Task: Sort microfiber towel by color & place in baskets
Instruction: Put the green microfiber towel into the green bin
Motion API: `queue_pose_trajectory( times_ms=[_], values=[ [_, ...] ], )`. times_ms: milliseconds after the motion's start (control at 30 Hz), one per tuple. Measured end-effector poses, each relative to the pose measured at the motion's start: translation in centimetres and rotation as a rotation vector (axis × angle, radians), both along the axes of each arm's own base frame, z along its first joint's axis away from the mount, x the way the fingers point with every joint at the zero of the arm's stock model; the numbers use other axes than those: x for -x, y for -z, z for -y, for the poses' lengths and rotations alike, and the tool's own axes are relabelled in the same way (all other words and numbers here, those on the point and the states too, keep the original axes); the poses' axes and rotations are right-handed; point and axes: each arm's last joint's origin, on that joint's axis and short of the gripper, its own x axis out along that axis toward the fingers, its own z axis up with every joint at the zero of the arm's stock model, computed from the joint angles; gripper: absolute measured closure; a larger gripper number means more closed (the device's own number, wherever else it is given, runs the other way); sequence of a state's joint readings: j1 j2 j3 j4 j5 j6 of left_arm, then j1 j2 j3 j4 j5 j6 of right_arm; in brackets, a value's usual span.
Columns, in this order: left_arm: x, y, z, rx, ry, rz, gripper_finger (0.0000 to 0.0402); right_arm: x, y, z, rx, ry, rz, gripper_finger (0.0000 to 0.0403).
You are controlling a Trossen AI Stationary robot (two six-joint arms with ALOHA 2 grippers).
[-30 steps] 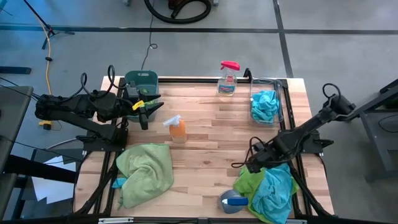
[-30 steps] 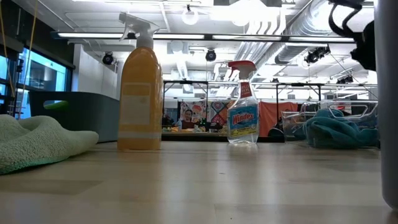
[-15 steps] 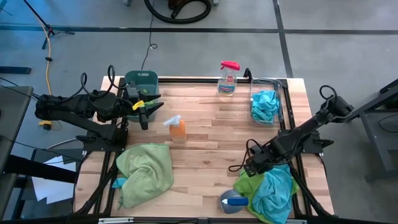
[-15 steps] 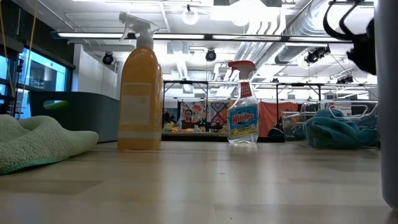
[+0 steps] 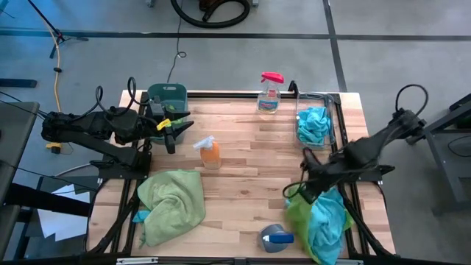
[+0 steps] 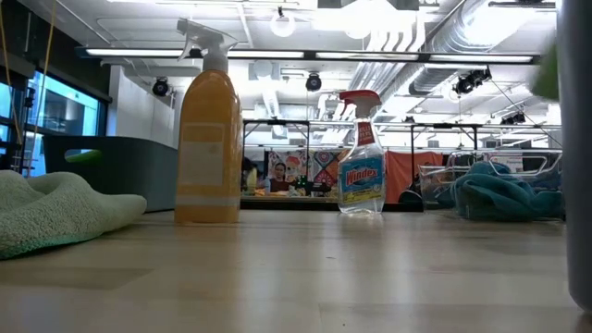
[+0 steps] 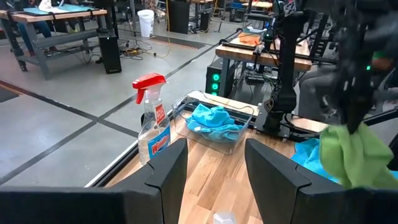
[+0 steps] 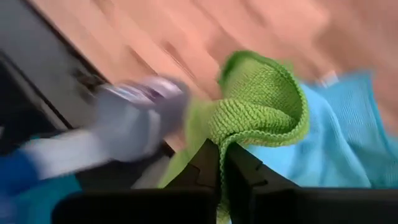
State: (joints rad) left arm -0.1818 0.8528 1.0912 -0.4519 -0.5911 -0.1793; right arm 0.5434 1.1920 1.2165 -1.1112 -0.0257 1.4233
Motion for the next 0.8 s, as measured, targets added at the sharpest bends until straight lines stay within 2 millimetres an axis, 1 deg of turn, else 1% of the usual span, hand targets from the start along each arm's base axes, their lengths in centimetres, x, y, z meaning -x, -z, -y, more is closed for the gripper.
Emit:
queue_pose_trajectory(
  times_ms=[133,233,467,533,600,800],
  values=[
    [0.0,0.0,0.0,0.000,0.000,0.000,0.0252,0.9,-4.4,1.1,0.101,0.013,0.199,0.0401],
    [0.0,0.0,0.0,0.000,0.000,0.000,0.0252,1.6,-7.1,1.9,0.186,0.018,0.316,0.0401],
    [0.0,0.0,0.0,0.000,0.000,0.000,0.0252,2.9,-12.0,3.2,0.336,-0.016,0.531,0.0402],
    [0.0,0.0,0.0,0.000,0.000,0.001,0.0252,3.2,-13.0,3.5,0.369,-0.020,0.574,0.0402],
    [0.0,0.0,0.0,0.001,0.000,0.001,0.0252,3.4,-13.5,3.7,0.394,-0.026,0.597,0.0402],
    [0.0,0.0,0.0,0.001,0.000,0.002,0.0252,3.3,-13.3,3.6,0.419,-0.048,0.585,0.0402]
  ],
)
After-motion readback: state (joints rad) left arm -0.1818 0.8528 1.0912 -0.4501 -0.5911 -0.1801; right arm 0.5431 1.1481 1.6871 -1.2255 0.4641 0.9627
